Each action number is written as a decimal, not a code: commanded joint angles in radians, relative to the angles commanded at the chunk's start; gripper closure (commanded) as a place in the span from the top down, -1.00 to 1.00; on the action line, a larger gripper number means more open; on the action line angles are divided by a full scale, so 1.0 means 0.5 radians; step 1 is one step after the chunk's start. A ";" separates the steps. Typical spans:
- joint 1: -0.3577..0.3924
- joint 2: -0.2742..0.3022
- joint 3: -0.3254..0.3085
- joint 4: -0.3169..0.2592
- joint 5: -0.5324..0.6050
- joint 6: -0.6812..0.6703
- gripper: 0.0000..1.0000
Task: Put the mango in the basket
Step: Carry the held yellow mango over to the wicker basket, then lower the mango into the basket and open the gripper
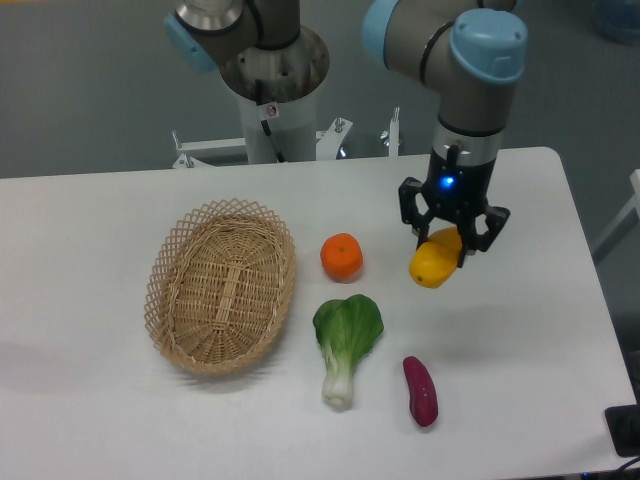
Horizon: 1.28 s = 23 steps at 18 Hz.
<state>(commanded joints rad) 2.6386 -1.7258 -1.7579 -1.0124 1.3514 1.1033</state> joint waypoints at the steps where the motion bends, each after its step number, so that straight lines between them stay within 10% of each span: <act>1: -0.040 0.012 -0.024 0.000 0.000 -0.077 -0.09; 23: -0.970 -0.181 -0.141 0.107 0.304 -1.231 -0.01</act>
<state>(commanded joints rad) 2.1538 -1.8162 -1.8285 -0.9587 1.5032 0.4878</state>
